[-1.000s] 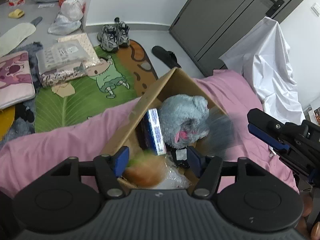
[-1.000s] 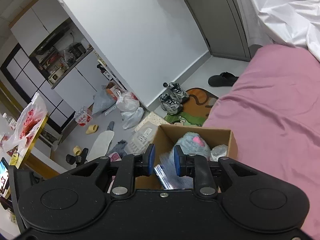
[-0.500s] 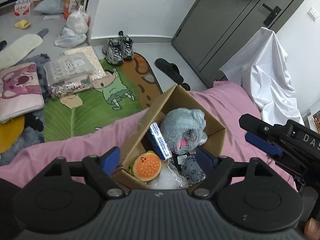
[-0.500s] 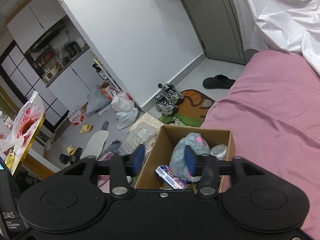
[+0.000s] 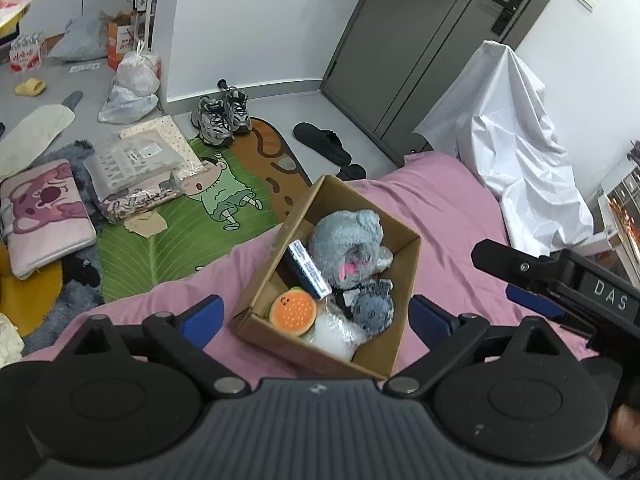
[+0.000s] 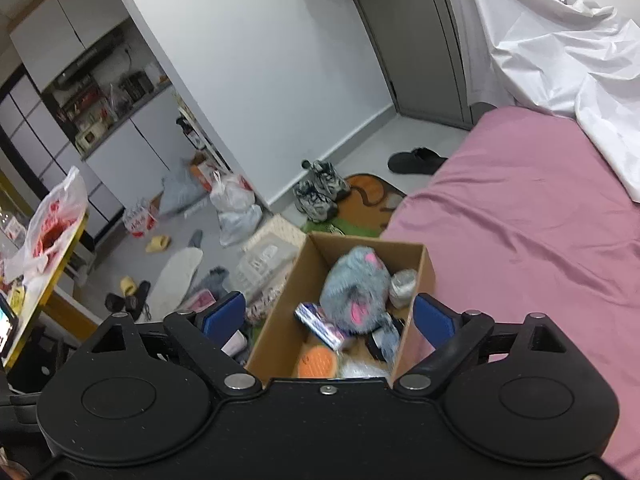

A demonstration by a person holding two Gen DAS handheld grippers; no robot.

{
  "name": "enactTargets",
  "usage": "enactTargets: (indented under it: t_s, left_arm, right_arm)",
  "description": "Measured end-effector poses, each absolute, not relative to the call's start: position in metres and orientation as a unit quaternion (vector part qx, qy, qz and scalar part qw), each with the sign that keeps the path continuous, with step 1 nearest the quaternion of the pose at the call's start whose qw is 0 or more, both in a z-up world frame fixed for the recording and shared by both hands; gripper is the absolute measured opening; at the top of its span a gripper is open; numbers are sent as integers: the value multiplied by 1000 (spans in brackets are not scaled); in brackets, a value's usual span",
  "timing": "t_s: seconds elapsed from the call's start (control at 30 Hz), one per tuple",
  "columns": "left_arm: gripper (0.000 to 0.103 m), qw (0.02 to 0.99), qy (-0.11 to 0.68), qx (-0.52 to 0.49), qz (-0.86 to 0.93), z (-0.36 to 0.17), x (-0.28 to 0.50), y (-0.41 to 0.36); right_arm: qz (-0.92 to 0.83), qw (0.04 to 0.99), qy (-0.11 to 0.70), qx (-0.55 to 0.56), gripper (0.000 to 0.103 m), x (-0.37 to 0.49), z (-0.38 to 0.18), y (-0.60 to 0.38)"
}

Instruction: Organize soft objects

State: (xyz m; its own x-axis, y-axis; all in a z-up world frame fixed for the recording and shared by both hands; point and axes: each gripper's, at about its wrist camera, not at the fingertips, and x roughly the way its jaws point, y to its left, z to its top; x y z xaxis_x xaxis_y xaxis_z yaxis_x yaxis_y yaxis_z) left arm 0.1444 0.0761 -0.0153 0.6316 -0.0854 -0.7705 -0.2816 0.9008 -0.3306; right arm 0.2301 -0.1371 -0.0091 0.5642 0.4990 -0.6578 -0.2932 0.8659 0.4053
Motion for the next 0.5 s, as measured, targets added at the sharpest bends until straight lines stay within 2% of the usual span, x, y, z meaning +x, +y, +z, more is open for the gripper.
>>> enactTargets:
  t_s: [0.1,0.33,0.5]
  left_arm:
    - [102,881,421,-209,54,-9,134,74]
    - [102,891,409,-192,43,6,112,69]
    - [102,897,404,-174,34,15,95,59]
  right_arm:
    - [223,878,406,119,103,218,-2,-140]
    - [242,871,417,93,103,188,-3,-152]
    - [238,864,426,123,103,171,0,-167]
